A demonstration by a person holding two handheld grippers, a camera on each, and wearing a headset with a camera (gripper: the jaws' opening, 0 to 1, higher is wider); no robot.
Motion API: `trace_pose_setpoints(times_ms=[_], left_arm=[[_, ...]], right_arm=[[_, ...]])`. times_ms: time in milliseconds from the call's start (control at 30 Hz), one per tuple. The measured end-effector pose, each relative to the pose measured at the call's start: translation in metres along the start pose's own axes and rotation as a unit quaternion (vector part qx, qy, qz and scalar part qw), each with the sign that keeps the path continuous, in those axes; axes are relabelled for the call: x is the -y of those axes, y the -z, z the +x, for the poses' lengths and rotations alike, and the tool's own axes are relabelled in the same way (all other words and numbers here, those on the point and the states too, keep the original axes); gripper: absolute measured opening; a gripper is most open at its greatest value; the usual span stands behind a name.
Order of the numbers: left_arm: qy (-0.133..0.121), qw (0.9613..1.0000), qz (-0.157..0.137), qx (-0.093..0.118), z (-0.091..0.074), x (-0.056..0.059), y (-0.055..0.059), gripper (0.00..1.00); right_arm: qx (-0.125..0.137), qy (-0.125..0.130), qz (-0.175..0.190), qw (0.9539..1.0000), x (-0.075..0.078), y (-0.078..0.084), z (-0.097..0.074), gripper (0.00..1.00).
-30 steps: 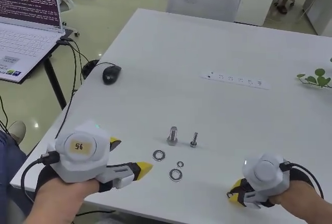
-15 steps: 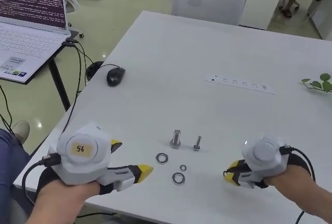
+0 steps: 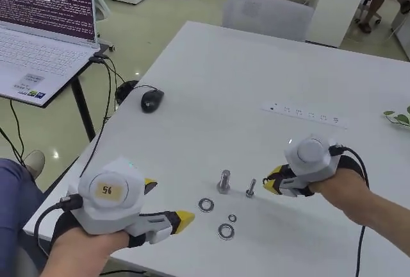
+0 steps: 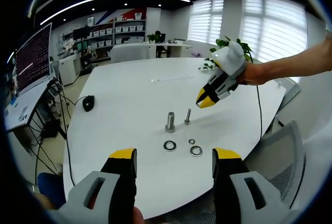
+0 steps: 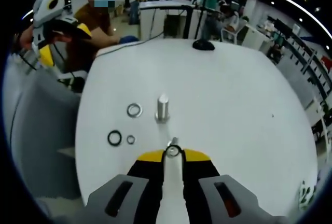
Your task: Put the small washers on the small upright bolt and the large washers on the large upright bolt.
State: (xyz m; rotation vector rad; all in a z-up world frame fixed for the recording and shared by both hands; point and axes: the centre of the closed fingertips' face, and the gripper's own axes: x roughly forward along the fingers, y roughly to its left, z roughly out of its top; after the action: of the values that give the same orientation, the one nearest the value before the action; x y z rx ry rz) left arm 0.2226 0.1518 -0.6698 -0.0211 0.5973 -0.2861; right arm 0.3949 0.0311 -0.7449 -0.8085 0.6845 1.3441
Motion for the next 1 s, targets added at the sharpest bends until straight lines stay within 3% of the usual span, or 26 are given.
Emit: trace_pose_setpoints(times_ms=[167,467,1000], left_arm=[[-0.006,1.0,-0.007,-0.001,-0.004,-0.004,0.004,0.58],[-0.011,0.9999,-0.013,-0.001,-0.005,-0.008,0.006,0.58],[-0.015,0.9997,-0.017,-0.002,-0.007,-0.012,0.009,0.58]], right_arm=[[-0.014,-0.003,-0.005,0.9999,0.0,0.001,0.012,0.13],[-0.014,-0.002,0.011,0.9998,0.005,-0.004,0.017,0.13],[-0.041,-0.01,-0.006,0.9991,0.004,-0.002,0.028,0.13]])
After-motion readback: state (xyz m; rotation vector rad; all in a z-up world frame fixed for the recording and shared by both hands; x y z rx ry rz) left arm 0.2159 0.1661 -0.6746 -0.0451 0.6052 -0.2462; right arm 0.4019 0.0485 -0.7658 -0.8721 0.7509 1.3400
